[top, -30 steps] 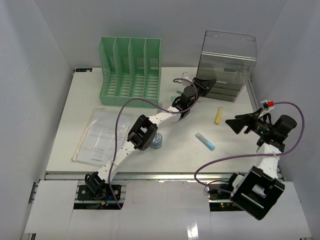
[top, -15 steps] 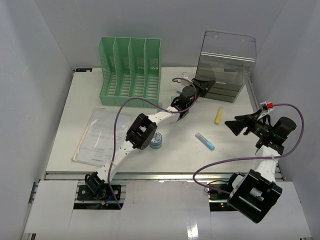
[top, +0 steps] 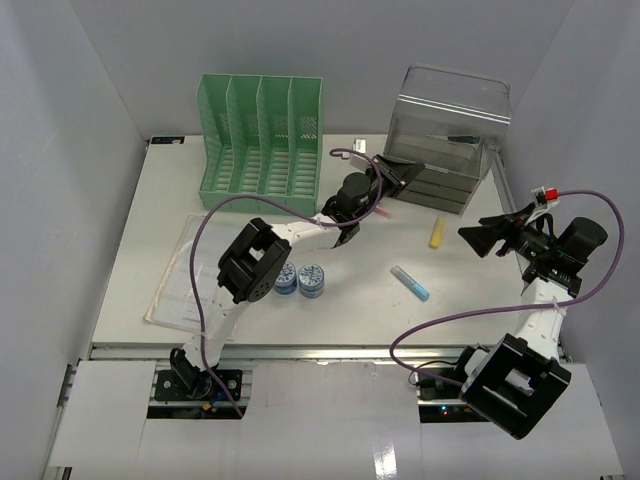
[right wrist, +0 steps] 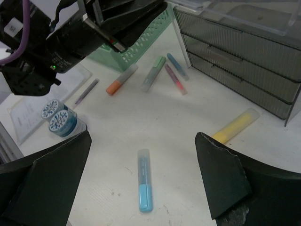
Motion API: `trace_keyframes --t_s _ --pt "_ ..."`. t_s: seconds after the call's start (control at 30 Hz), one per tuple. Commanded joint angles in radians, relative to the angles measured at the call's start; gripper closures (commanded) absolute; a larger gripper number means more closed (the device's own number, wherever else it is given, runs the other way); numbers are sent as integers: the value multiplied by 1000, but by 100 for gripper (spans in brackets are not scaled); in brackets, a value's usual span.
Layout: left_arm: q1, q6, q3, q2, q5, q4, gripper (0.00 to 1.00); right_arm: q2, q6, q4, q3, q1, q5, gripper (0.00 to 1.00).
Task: Organize the desk
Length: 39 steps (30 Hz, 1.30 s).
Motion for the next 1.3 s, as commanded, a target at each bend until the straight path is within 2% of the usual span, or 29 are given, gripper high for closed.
trace_keyframes --t_s 0.0,0.07,0.27,0.37,0.57,0.67,0.77,0.83,1.0,1.27 --pt "-11 39 -83 -146 70 121 100 27 147 72 83 19 -7 2" --pt "-13 43 -107 -182 84 140 100 41 174 95 103 33 7 2" --pt "-13 79 -158 -255 89 151 100 124 375 110 222 73 183 3" --pt "-9 98 -154 -273 92 139 100 173 449 120 309 88 196 3" --pt "-2 49 -217 -276 81 113 100 165 341 64 338 88 212 5" --pt "3 -24 -256 -238 65 132 86 173 333 68 304 90 191 6" --pt "12 -69 -239 -189 70 140 62 195 345 102 254 112 196 7" --pt "17 -74 -213 -157 80 124 51 210 323 94 246 141 220 7" --pt "19 -84 -112 -69 89 81 46 208 307 97 222 194 270 7" --pt "19 -110 89 106 46 -22 42 144 298 134 149 197 285 7"
